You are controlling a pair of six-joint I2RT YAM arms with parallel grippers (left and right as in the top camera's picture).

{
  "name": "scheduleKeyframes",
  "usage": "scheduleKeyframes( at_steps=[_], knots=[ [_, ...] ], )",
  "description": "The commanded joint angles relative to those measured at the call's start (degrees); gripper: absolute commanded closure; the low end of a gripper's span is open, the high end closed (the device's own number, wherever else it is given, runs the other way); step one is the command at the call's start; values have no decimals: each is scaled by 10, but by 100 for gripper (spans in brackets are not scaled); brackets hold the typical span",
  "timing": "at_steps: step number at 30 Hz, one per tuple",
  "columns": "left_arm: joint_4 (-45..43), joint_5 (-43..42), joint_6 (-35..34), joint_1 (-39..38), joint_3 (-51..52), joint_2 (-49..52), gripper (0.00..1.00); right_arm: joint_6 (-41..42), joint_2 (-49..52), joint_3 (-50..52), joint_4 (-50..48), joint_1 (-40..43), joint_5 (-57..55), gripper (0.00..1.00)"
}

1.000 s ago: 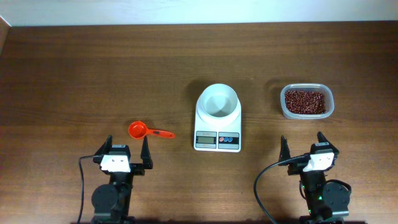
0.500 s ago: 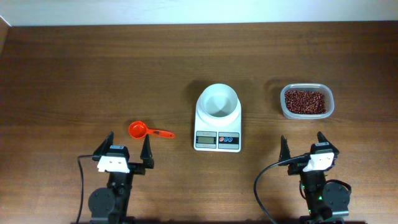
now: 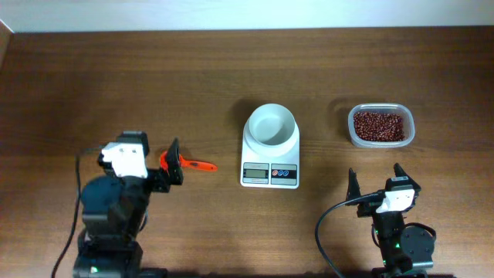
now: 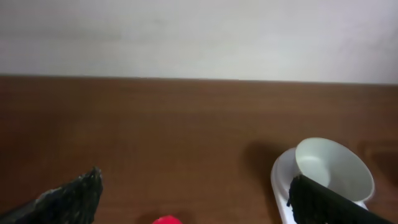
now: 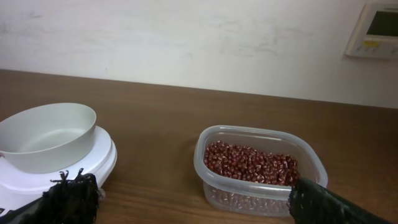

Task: Scoop and weigh 50g on scale
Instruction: 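Move the left gripper to the orange scoop and grasp its cup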

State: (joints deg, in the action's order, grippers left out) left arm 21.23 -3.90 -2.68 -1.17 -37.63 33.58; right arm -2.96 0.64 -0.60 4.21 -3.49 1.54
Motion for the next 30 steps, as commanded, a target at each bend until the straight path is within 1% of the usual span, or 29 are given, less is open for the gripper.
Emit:
scheduleKeyframes(
  at_steps=[1,4,5,7,10,11,12,15,16,17,20,23,24,25,27,28,30],
  knots=[
    [5,-68,-3,-2,-30,24,1,4,-3,3,3,-6,6,1],
    [52,-116,-4,-2,-30,24,1,4,-3,3,3,-6,6,1],
    [55,-138,-4,-2,-30,24,1,4,-3,3,3,-6,6,1],
    [51,-234,-4,-2,-30,24,1,4,-3,3,3,-6,6,1],
    [34,-230,-3,-2,-30,24,1,4,-3,3,3,-6,6,1],
    [33,-217,-9,-2,-30,25,1,4,-3,3,3,-6,6,1],
    [33,-175,-50,-2,-30,24,1,4,-3,3,3,-6,6,1],
    [34,-95,-94,-2,-34,25,1,4,-3,3,3,-6,6,1],
    [42,-65,-115,-2,-43,32,1,4,-3,3,3,-6,6,1],
    [66,-45,-119,-2,-66,55,1,4,-3,3,3,-6,6,1],
    [129,-31,-123,-2,-136,136,1,4,-3,3,3,-6,6,1],
    [193,8,-188,-2,-194,227,1,4,-3,3,3,-6,5,1],
    [202,8,-193,-2,-195,254,1,4,-3,3,3,-6,6,1],
    [221,23,-221,-2,-195,278,1,4,-3,3,3,-6,6,1],
    [239,56,-254,-2,-195,295,1,4,-3,3,3,-6,6,1],
    [245,75,-265,-2,-195,308,1,4,-3,3,3,-6,6,1],
    [245,85,-265,-2,-195,334,1,4,-3,3,3,-6,6,1]
  ],
)
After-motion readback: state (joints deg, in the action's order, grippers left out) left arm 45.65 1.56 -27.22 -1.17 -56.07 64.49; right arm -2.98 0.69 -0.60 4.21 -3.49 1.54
